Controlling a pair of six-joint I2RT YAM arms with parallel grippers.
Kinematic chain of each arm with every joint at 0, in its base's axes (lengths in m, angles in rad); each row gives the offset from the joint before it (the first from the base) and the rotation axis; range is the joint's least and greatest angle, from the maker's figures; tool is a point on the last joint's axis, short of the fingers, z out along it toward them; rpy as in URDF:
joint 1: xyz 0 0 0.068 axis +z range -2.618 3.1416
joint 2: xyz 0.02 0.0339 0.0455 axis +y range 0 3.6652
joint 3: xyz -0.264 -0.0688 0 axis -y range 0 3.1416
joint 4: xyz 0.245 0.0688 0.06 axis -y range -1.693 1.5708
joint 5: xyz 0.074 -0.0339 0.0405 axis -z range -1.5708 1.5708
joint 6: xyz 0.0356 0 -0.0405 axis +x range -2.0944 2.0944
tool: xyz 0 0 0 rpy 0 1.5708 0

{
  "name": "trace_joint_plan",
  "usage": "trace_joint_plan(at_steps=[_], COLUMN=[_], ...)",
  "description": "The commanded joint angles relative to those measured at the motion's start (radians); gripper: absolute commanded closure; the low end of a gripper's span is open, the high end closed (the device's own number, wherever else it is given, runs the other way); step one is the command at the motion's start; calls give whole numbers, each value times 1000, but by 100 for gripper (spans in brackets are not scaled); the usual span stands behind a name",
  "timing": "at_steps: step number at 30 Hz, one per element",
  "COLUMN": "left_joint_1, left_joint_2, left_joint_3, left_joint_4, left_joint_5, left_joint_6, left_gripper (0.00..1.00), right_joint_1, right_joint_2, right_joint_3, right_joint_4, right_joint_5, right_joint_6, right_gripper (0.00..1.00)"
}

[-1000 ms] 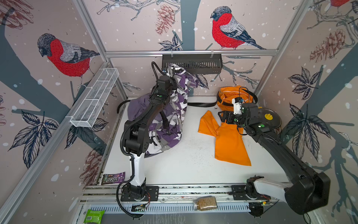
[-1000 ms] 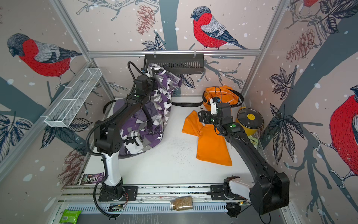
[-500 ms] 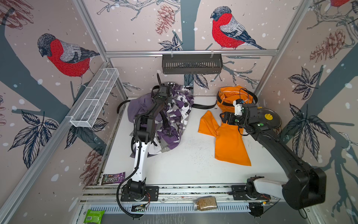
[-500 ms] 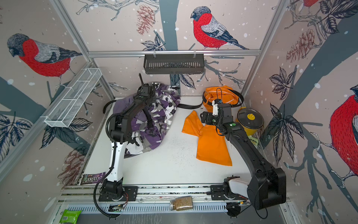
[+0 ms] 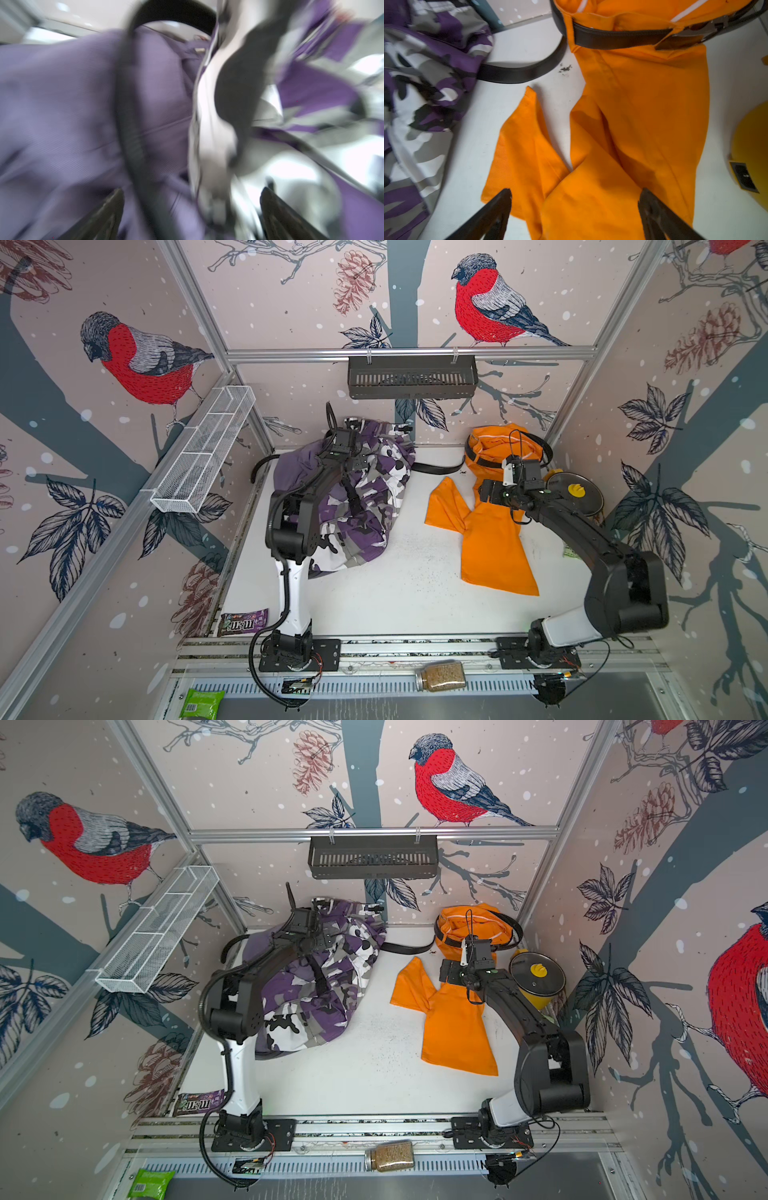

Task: Remove the belt from the trousers
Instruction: Place the trousers at the center of the board.

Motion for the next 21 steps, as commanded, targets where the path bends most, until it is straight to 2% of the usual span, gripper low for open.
trace_joint_plan(at_steps=[1,5,8,15,21], left_joint_1=[-7,-15,-50,-148,-163], left_joint_2=[-133,-238,-296,-383,-419], left_joint_3=[-119,-215,-262,-331,-358], left_joint_4=[115,139,146,174,169], left_joint_5=[-2,60,57,55,63], left_joint_6=[-52,-50,-39,-6,6], left_gripper=[0,0,0,0,0], right_joint_1=[-30,-36,-8,138,255], right_joint_2=[98,233,298,370,405], right_joint_3=[15,23,2,-27,-7], right_joint_4=[29,53,80,179,289], right_joint_5=[27,4,-51,-179,-299], right_joint_6=[-4,13,26,119,242], right_gripper=[4,5,7,8,9])
